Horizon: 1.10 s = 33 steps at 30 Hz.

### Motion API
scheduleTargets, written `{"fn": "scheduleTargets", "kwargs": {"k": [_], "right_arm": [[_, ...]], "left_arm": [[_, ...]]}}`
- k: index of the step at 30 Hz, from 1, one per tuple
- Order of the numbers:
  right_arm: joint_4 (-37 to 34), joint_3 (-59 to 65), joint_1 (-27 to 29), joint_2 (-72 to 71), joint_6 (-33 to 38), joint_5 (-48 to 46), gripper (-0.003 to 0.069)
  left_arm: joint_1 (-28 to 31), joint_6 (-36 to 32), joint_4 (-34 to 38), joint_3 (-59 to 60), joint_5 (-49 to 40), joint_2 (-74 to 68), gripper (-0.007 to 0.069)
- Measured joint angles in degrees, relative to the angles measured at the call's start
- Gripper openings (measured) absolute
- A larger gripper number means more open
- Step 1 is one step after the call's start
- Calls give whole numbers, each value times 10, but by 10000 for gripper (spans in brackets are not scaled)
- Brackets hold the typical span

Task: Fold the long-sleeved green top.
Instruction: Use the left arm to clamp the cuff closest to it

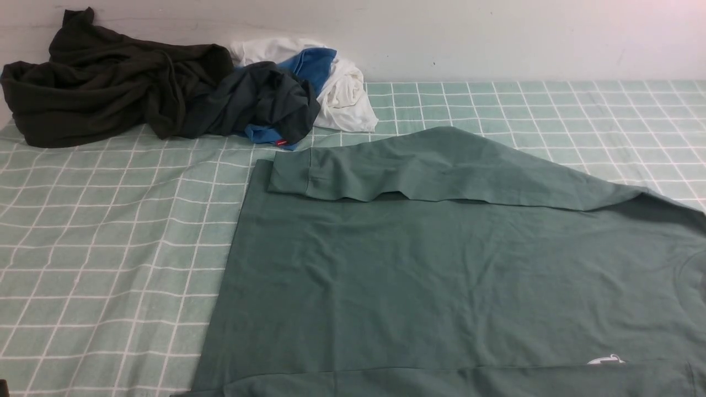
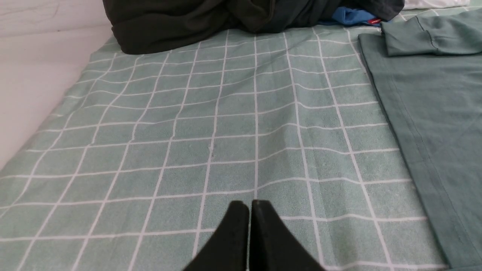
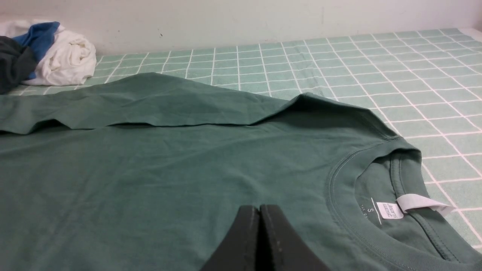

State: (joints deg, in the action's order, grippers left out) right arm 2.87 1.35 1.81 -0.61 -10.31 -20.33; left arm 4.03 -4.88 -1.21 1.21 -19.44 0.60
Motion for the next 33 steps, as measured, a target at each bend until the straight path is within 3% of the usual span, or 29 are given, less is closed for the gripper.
{"fn": "scheduleTargets", "kwargs": {"k": [33], "right_arm": [[0, 0, 0, 0, 0, 0, -14]], "left_arm": [[0, 2, -13, 2, 18, 0, -3]]}}
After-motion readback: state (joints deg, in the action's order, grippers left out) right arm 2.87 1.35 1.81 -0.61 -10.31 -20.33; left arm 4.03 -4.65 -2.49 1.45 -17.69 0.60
